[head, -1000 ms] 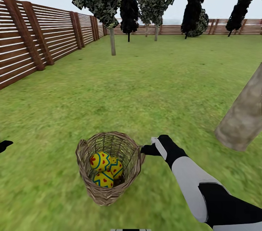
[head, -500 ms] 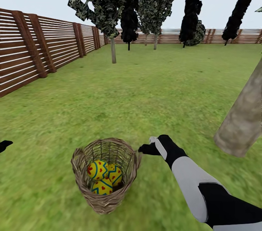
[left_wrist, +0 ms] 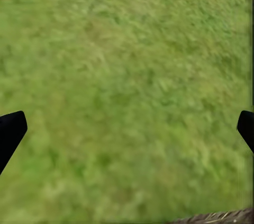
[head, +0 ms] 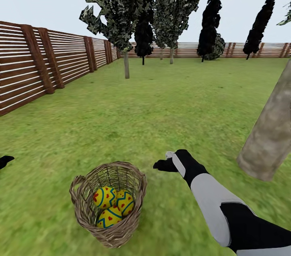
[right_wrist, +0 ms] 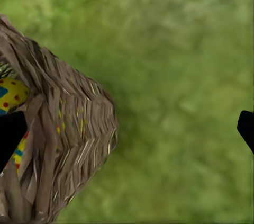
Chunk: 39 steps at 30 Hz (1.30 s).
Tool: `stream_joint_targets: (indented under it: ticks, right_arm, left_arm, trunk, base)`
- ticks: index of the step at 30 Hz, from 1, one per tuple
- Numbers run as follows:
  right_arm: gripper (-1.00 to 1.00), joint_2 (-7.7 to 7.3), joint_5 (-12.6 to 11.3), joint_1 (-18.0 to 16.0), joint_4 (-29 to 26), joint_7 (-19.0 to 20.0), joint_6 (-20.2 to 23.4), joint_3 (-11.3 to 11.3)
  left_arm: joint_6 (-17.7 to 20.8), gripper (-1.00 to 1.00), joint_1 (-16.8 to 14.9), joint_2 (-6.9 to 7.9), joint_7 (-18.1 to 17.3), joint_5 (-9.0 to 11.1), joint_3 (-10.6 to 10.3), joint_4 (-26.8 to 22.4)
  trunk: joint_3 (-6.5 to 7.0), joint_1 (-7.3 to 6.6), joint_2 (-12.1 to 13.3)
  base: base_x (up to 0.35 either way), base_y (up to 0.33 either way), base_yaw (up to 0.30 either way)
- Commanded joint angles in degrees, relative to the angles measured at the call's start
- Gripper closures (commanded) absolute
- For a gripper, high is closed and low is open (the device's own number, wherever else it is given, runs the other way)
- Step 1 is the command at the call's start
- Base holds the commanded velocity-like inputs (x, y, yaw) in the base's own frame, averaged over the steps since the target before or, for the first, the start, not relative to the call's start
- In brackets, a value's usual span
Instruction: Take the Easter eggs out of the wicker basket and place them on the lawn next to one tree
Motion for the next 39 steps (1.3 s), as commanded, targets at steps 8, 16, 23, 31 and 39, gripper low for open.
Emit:
stream_joint_targets:
  ticks: [8, 16, 23, 31, 39]
  right_arm:
    - [-1.00, 0.04, 0.04, 0.00, -0.07, -0.86, 0.19, -0.31]
    - [-1.00, 0.04, -0.03, 0.02, 0.03, -9.35, 0.17, -0.48]
    - [-1.00, 0.04, -0.01, 0.02, -0.22, -10.28, 0.17, -0.88]
    - [-1.00, -0.18, -0.01, 0.11, -0.44, -9.97, 0.08, -0.65]
    - [-1.00, -0.18, -0.01, 0.11, -0.44, -9.97, 0.08, -0.65]
  left_arm:
    - [0.21, -1.00, -0.04, 0.03, 0.53, 0.67, 0.03, 0.03]
    - [0.21, -1.00, -0.04, 0.02, 0.41, 0.98, 0.03, 0.00]
    - [0.21, -1.00, -0.04, 0.30, 0.38, 1.35, 0.03, 0.01]
    - [-0.31, -1.00, -1.42, -1.89, -0.25, 1.75, -2.24, 1.40]
    - [-0.31, -1.00, -1.42, -1.89, -0.25, 1.75, -4.23, 1.40]
  trunk:
    - [1.72, -0.21, 0.09]
    - [3.16, -1.97, 3.30]
    - [4.41, -3.51, 6.11]
    - [4.59, -3.72, 6.50]
    - [4.59, -3.72, 6.50]
  base:
    - [0.000, 0.000, 0.000]
    - [0.000, 0.000, 0.000]
    - [0.000, 0.000, 0.000]
    - [0.000, 0.000, 0.000]
    - [0.000, 0.000, 0.000]
